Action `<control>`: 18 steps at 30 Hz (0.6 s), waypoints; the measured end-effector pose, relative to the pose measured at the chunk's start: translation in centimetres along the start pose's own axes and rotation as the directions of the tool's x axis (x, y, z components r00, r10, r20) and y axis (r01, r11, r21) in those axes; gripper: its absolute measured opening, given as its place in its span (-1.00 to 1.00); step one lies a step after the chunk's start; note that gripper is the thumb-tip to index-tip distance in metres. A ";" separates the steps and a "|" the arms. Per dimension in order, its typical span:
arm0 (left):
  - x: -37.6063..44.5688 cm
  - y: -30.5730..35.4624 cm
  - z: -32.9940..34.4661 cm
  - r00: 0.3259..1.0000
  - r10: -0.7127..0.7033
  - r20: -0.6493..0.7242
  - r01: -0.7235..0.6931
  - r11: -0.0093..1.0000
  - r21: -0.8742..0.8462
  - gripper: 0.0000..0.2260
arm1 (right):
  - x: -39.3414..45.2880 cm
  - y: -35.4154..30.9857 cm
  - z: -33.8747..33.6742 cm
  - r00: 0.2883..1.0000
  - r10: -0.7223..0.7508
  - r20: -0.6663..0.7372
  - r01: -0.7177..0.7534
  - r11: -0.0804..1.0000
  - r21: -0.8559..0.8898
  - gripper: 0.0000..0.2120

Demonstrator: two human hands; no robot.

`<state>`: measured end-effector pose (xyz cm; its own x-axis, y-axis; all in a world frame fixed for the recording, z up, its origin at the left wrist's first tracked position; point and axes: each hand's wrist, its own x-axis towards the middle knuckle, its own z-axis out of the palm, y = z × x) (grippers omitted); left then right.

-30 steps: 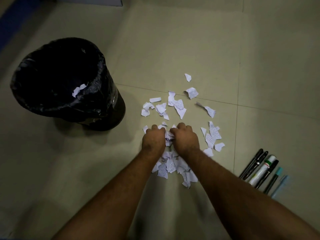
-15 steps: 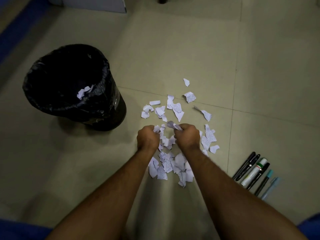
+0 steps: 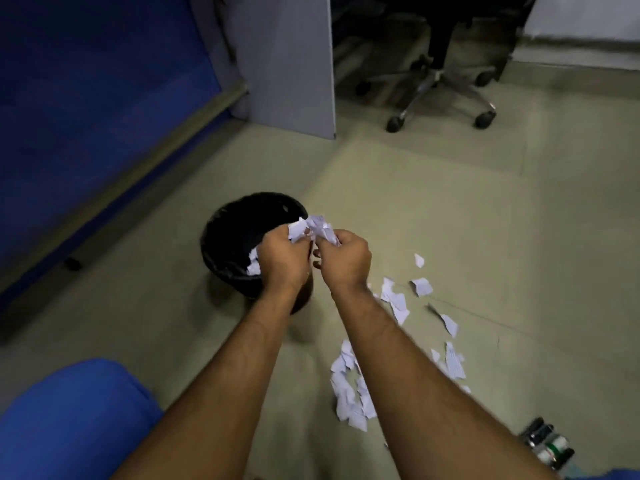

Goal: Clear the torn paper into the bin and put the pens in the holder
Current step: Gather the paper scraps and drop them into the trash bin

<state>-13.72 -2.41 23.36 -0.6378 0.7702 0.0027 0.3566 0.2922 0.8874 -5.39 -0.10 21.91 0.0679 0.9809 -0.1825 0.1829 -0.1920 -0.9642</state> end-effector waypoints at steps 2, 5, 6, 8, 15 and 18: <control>2.5 0.4 -2.6 0.996 0.001 -0.086 0.006 0.996 0.085 -0.88 | 0.2 -2.1 1.9 0.999 -0.030 0.032 0.032 0.998 -0.057 -0.64; 5.6 -0.5 -4.9 0.996 -0.025 -0.088 0.049 0.958 0.281 -0.87 | 0.7 -3.4 4.2 0.994 -0.051 0.098 0.072 0.974 -0.214 -0.83; 6.3 -0.8 -5.2 0.997 -0.040 -0.064 0.060 0.935 0.348 -0.87 | 0.9 -3.5 4.9 0.991 -0.060 0.123 0.091 0.959 -0.270 -0.88; 7.5 -1.8 -5.6 0.999 -0.048 0.000 0.043 0.898 0.438 -0.86 | 1.4 -3.3 6.3 0.979 -0.082 0.188 0.150 0.911 -0.385 -0.85; 8.8 -3.3 -6.0 0.997 -0.061 0.046 0.031 0.873 0.488 -0.79 | 2.2 -3.5 8.0 0.961 -0.129 0.246 0.225 0.879 -0.420 -0.64; 8.4 -2.8 -5.3 0.997 -0.071 -0.018 0.073 0.930 0.359 -0.82 | 2.7 -3.4 8.1 0.974 -0.119 0.194 0.177 0.931 -0.319 -0.63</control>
<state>-23.64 0.25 23.33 -0.6737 0.7372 -0.0519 0.5307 0.5314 0.6603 -13.75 3.51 23.18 -0.1460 0.9842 -0.1004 0.4952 -0.0151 -0.8687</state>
